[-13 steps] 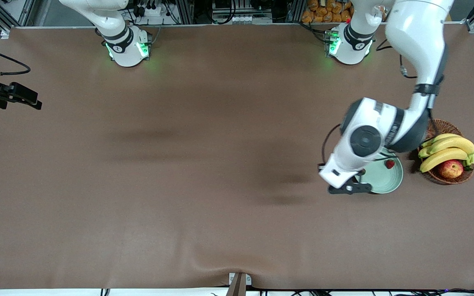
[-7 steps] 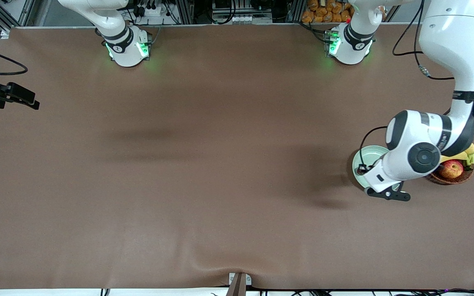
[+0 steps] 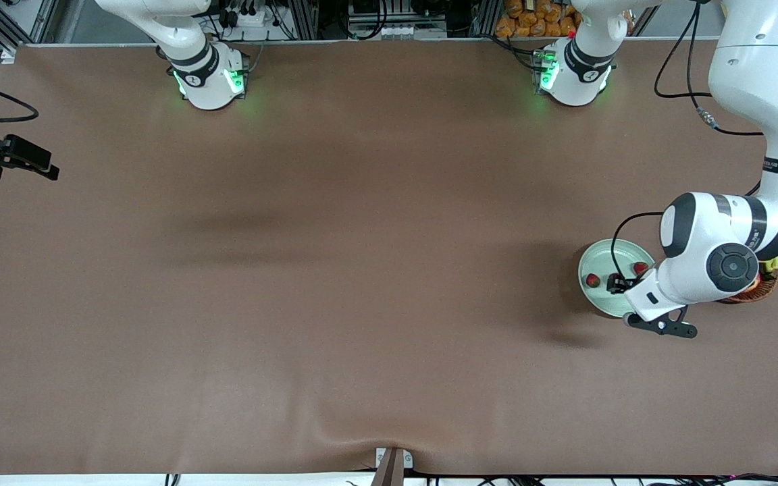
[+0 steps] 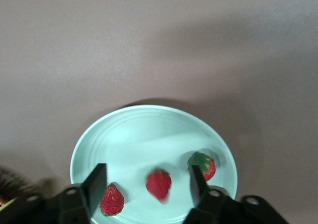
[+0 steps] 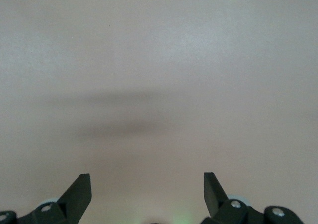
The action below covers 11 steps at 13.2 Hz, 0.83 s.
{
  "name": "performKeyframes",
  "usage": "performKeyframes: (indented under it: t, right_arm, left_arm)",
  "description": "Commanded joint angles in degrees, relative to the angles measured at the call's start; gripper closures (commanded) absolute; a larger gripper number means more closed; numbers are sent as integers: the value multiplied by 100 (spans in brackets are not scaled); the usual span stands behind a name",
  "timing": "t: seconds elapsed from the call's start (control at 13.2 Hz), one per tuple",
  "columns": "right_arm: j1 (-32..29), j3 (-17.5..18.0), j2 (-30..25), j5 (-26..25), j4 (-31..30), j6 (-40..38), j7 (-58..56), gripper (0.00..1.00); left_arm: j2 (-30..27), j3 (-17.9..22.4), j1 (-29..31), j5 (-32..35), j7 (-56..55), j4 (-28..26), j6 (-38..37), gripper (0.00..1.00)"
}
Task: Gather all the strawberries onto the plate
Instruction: 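Lower the strawberry onto the plate and open the left gripper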
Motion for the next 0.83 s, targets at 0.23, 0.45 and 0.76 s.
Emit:
performKeyframes:
  t: [0.23,0.45,0.76]
  right_arm:
    - [-67,132,-158,-19,-194,79,-76,0]
    - [-102,132,-158,-19,-194,70,-120,0]
    - [-76,114,-140,-19,-168,140,-111,0]
  left_arm:
    - [-948,-116,-72,91,131,548,-409,0]
    - [-1291,-380,-19,-14,440,1094,-1022,0]
    - [-2011,-389,-54,-752,-252,1368,-1990,0]
